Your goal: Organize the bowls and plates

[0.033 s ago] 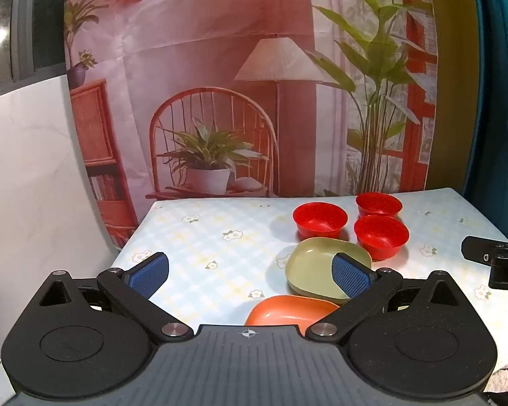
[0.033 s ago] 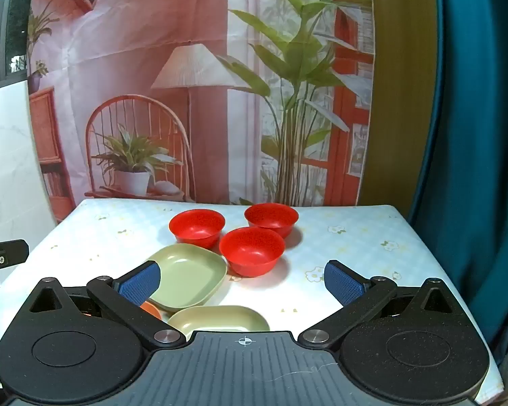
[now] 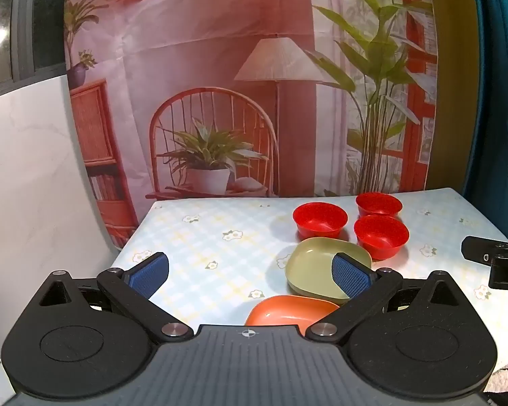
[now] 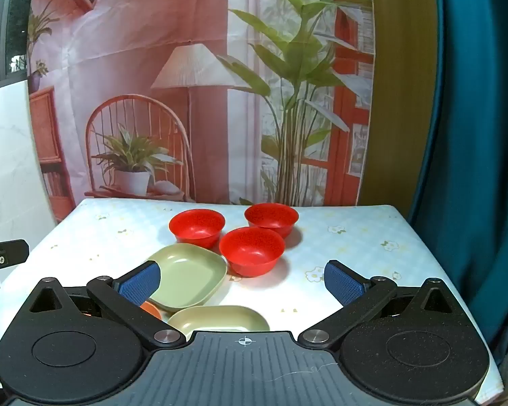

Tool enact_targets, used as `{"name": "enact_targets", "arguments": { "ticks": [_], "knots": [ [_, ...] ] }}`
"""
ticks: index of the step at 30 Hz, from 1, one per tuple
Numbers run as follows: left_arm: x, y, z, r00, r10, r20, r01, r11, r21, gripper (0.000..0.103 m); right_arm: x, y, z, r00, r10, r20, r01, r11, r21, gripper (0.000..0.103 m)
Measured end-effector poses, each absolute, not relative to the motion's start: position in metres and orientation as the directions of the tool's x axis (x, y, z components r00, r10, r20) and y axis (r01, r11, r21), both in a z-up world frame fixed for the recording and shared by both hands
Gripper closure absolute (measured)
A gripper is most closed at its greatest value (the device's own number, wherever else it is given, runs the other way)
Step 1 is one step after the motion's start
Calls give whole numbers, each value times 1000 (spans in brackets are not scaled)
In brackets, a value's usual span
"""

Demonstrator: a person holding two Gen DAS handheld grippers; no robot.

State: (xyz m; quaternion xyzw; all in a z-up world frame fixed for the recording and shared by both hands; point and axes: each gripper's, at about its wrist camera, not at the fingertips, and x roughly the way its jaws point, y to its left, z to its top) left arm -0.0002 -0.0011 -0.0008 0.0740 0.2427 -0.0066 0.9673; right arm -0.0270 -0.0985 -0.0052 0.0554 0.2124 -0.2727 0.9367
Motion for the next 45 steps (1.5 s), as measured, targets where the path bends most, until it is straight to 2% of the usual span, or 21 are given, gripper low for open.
{"name": "enact_targets", "arguments": {
  "ticks": [45],
  "knots": [
    [4,2,-1,875,17,-485,40,993,107,0,-28,-97,-6,762,-487,-427,534,845,-10,0]
  ]
}}
